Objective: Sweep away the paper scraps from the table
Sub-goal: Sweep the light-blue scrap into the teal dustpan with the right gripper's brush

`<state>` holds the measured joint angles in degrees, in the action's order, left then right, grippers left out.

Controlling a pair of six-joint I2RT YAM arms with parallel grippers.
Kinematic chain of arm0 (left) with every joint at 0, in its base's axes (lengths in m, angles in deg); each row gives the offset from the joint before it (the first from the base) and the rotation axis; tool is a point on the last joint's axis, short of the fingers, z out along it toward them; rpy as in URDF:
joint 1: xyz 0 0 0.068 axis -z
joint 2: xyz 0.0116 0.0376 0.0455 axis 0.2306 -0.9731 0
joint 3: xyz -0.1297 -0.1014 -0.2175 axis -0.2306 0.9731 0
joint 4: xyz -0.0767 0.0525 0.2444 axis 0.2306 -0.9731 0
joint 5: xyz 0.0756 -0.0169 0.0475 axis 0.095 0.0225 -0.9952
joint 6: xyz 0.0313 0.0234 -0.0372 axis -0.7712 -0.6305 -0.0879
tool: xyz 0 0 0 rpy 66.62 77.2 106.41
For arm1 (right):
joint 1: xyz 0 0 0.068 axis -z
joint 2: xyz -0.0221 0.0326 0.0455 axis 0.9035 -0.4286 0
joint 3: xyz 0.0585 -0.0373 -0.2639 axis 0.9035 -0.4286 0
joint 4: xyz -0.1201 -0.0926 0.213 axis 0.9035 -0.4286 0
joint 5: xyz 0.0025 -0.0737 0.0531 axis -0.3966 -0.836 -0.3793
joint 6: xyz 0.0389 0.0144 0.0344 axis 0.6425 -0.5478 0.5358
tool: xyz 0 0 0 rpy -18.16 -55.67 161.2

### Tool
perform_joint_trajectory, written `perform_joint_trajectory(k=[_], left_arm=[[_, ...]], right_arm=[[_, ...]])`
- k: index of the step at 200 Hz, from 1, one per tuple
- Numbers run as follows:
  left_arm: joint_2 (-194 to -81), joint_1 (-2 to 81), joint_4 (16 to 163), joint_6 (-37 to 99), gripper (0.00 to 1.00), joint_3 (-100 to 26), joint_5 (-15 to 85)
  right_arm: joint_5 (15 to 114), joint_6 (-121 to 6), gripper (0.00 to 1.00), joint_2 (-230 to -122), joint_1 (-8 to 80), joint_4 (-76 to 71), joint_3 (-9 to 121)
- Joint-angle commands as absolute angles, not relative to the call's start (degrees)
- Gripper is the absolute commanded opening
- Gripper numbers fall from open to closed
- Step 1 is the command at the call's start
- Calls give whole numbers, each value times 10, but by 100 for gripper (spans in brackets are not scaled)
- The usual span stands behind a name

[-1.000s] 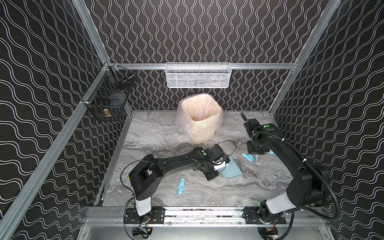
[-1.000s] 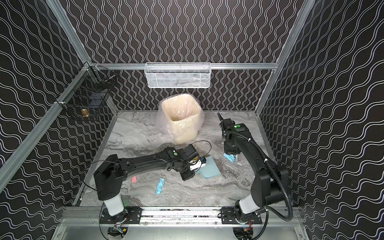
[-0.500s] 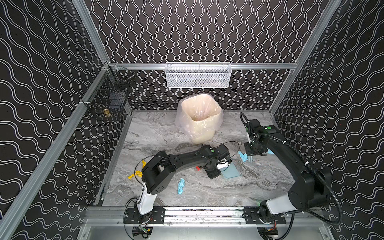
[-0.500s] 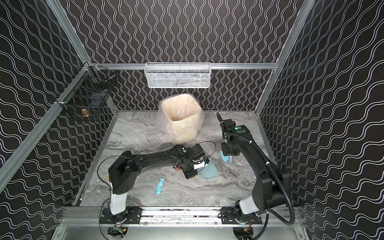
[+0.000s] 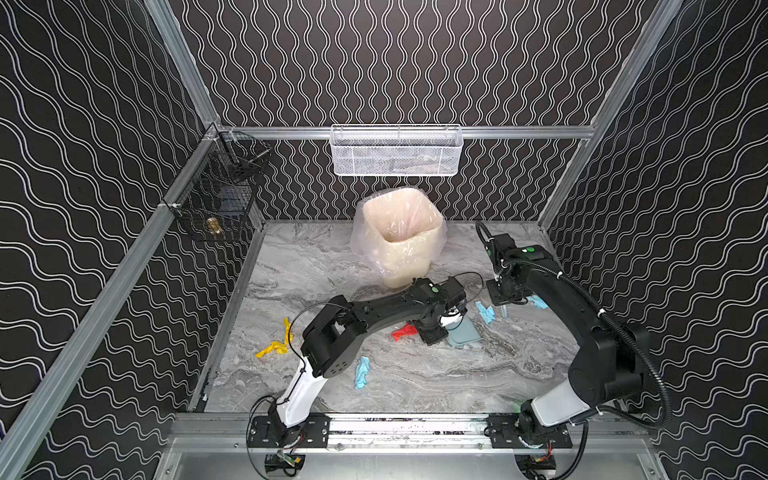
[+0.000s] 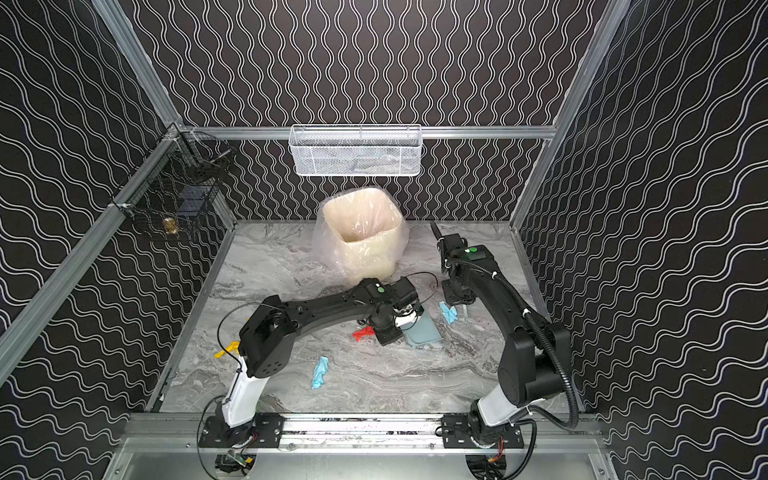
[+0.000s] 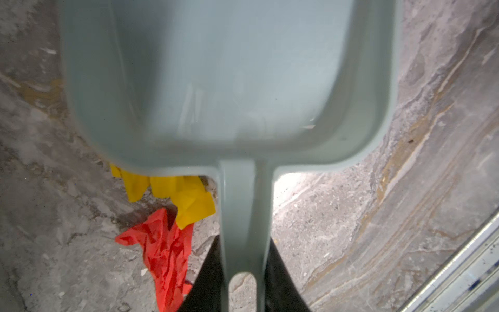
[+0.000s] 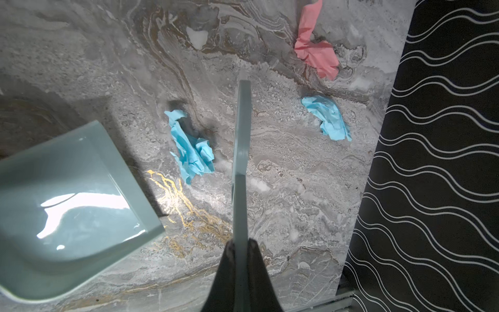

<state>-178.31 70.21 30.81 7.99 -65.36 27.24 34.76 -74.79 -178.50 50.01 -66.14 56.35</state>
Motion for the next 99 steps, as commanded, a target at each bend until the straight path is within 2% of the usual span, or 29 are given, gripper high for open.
perform_joint_trajectory(k=[1, 99], left_arm=[[-1796, 697, 283, 67, 0, -674, 256], [-1833, 690, 260, 53, 0, -721, 249]], right_arm=[[373, -765, 0, -1779, 499, -655, 563], [487, -768, 0, -1750, 462, -659, 556]])
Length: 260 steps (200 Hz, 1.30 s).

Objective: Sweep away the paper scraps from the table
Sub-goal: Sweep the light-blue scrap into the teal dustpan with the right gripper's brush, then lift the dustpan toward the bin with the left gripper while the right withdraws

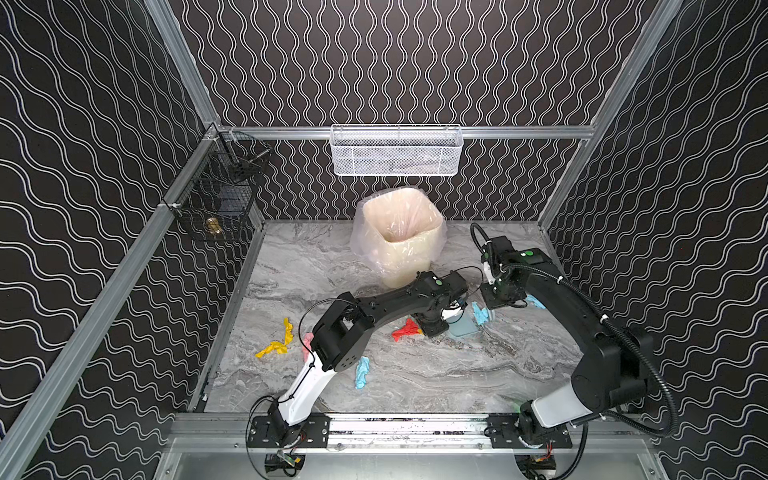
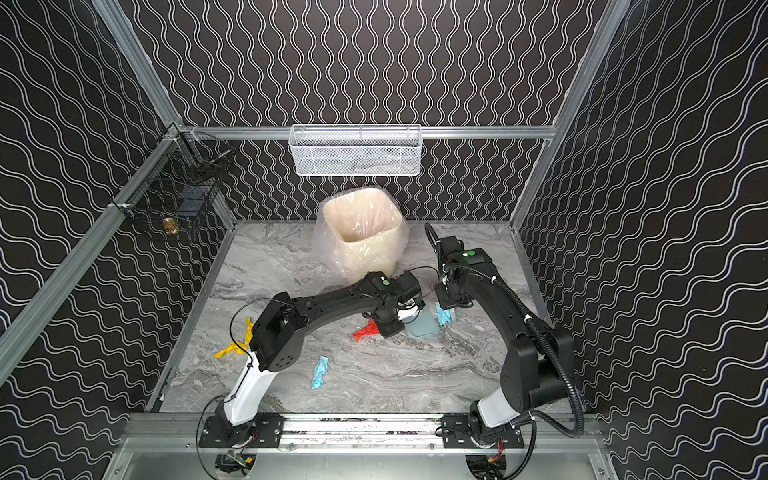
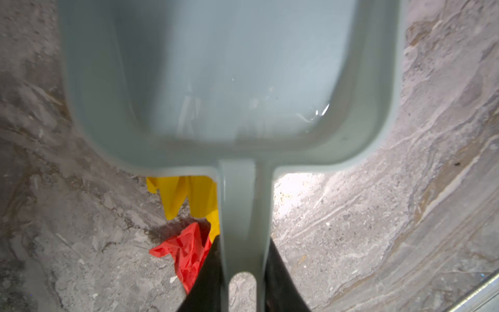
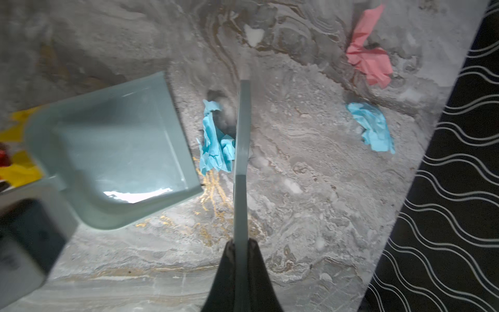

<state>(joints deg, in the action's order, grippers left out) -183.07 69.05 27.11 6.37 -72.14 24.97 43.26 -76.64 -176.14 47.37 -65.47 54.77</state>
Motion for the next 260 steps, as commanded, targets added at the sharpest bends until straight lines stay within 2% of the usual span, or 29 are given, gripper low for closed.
perform_joint_trajectory(k=[1, 41, 73, 122, 165, 206, 260], left_arm=[[-1833, 690, 260, 53, 0, -720, 249], [-1824, 689, 279, 58, 0, -699, 247], [-1788, 688, 326, 69, 0, -653, 247], [-1724, 682, 401, 94, 0, -573, 258], [-1668, 682, 438, 111, 0, -530, 267], [-1584, 682, 414, 128, 0, -507, 270], [-1480, 683, 269, 146, 0, -548, 238]], right_arm=[[488, -768, 0, -1749, 462, -659, 557], [546, -755, 0, -1732, 429, -657, 568], [511, -740, 0, -1717, 430, -668, 569], [480, -715, 0, -1653, 472, -671, 591], [498, -704, 0, -1594, 529, -628, 581], [533, -705, 0, -1576, 562, -597, 561], [582, -708, 0, -1570, 582, -556, 537]])
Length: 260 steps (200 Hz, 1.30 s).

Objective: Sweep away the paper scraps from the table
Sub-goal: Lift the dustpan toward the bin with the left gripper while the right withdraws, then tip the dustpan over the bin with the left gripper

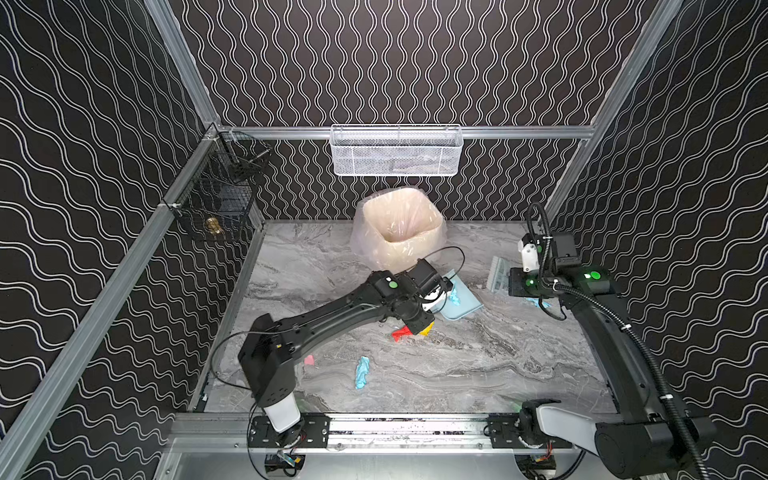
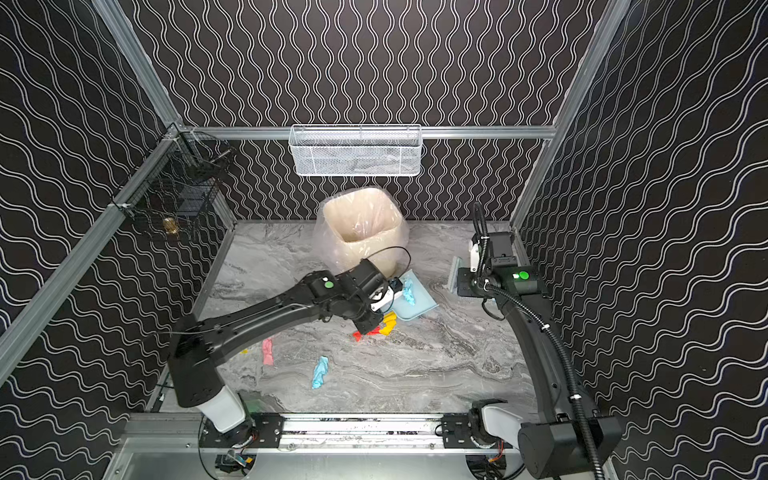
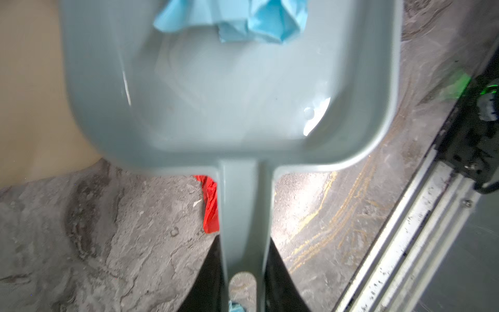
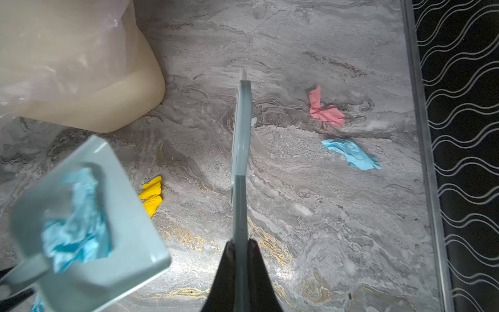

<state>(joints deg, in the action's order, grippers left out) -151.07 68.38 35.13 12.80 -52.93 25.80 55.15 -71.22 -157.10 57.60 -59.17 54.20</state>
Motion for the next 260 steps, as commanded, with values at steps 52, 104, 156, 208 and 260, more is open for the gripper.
perform_joint_trajectory(k=[52, 104, 156, 208, 260], left_arm=[[-1428, 656, 162, 157, 0, -605, 202], [-1410, 576, 116, 137, 0, -669, 219], [-1431, 508, 117, 110, 0, -721, 219], [-1504, 431, 111, 58, 0, -813, 214], [-1594, 409, 86, 20, 0, -910, 147]], right_arm=[[602, -714, 0, -1572, 586, -551, 541], [613, -722, 0, -1570, 589, -547, 530], [627, -732, 0, -1576, 593, -540, 528], [655, -742, 0, -1580, 595, -535, 525], [680, -746, 0, -1574, 595, -537, 512]])
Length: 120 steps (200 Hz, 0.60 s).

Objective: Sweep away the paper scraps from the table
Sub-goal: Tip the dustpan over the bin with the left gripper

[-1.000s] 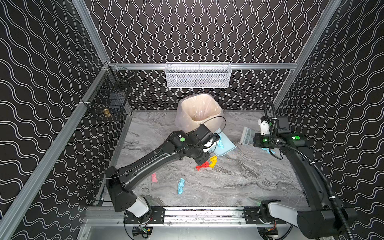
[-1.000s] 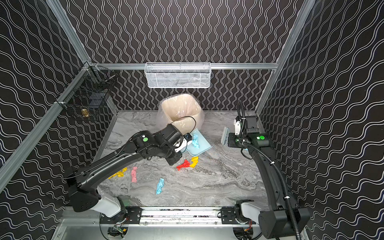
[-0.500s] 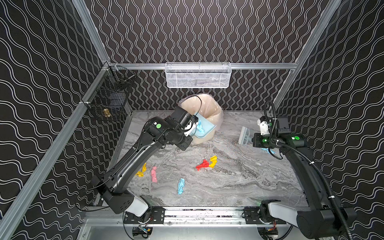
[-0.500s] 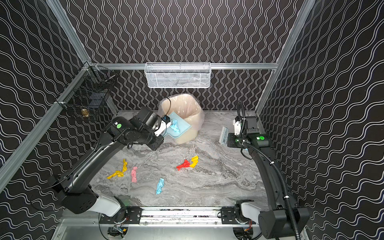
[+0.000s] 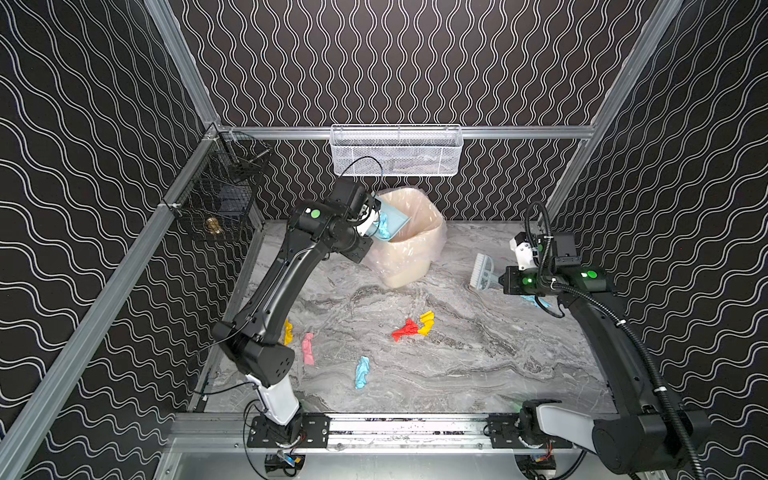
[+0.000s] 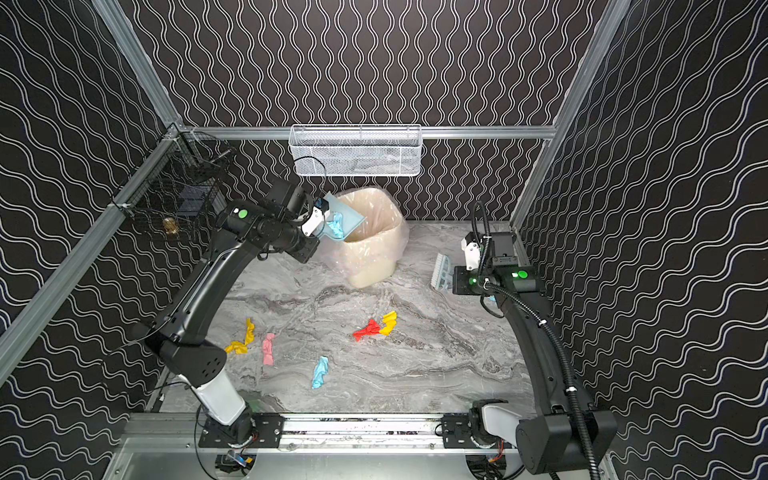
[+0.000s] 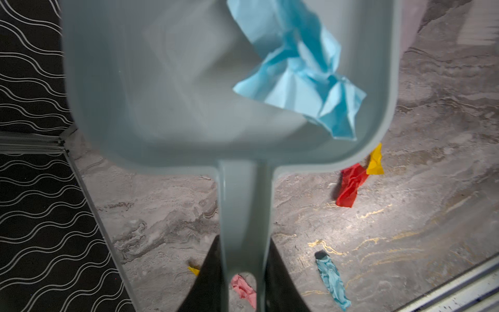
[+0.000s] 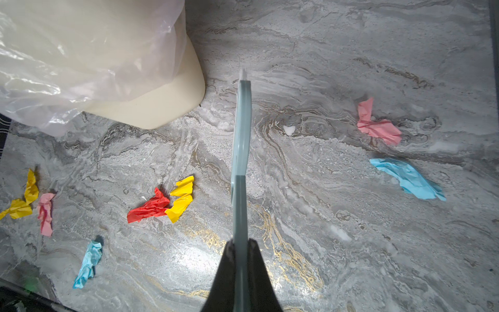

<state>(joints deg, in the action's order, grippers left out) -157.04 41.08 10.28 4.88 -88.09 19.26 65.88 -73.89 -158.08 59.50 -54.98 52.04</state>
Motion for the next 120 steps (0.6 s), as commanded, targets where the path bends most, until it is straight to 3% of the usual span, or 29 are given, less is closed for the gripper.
perform_joint_trajectory(k=[1, 66, 120], left_arm=[[-1596, 409, 86, 20, 0, -912, 144], [-1678, 421, 85, -27, 0, -993, -27], [-1699, 485, 159, -120, 0, -967, -224]], right_arm=[[681, -746, 0, -1574, 595, -537, 510], [709, -745, 0, -1572, 595, -537, 502], [718, -744, 0, -1575, 595, -536, 504]])
